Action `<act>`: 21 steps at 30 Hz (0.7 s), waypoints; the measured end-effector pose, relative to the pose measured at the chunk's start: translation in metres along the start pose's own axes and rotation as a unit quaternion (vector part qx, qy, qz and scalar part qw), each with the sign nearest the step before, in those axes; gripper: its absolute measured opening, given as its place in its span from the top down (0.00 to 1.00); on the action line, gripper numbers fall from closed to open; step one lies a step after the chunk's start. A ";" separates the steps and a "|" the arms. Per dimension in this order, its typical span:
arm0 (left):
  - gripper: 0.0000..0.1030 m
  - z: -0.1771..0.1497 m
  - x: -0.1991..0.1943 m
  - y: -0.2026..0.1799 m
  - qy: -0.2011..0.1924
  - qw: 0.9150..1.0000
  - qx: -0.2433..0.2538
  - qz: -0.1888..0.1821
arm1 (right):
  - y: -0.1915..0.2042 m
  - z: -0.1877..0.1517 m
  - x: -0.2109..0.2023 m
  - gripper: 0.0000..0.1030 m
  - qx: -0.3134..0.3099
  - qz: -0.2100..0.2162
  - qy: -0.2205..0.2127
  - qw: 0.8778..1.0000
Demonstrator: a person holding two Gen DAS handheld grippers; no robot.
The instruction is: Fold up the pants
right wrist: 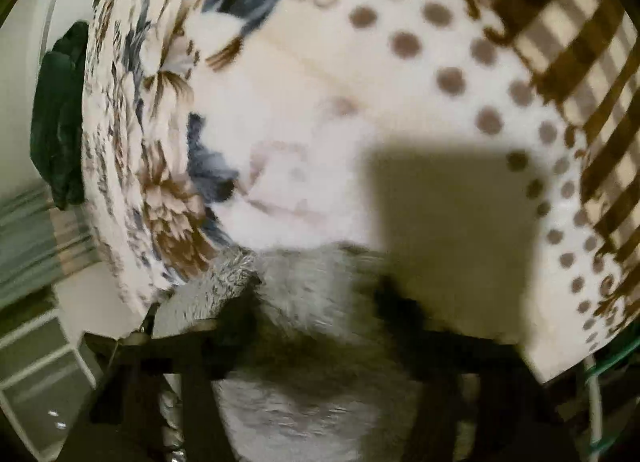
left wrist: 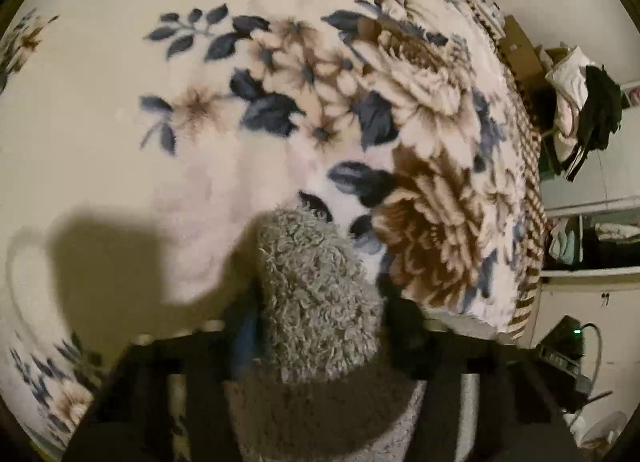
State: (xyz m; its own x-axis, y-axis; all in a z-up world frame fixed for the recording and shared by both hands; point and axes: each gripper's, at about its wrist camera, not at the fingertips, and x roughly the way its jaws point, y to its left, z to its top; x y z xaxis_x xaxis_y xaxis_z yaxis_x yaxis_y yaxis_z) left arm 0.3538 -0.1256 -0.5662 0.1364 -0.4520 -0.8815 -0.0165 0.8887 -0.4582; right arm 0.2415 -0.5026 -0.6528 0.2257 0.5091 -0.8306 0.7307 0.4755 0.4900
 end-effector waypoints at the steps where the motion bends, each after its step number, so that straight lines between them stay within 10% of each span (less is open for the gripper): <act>1: 0.67 0.001 0.000 0.000 -0.003 1.000 0.004 -0.001 | -0.002 -0.008 -0.002 0.62 -0.009 -0.003 -0.007 1.000; 10: 0.73 0.016 0.013 0.022 0.001 1.000 -0.011 0.020 | 0.024 0.009 -0.015 0.69 -0.068 -0.060 -0.054 0.994; 14: 0.68 0.016 0.000 0.020 0.010 1.000 -0.029 0.002 | 0.025 0.015 -0.013 0.53 -0.069 -0.048 -0.029 0.996; 17: 0.41 0.009 -0.022 0.019 0.003 0.999 -0.052 -0.009 | 0.017 0.002 -0.037 0.31 -0.064 -0.020 -0.026 0.997; 21: 0.15 -0.017 -0.054 0.010 -0.027 0.999 -0.041 -0.020 | -0.003 -0.033 -0.058 0.31 -0.054 -0.037 -0.018 0.998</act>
State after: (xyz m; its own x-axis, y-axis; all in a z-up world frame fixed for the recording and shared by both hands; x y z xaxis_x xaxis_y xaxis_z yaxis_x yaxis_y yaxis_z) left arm 0.3291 -0.0934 -0.5255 0.1909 -0.4795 -0.8566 -0.0919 0.8600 -0.5019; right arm 0.2055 -0.5101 -0.5974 0.1979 0.4440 -0.8739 0.6727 0.5869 0.4506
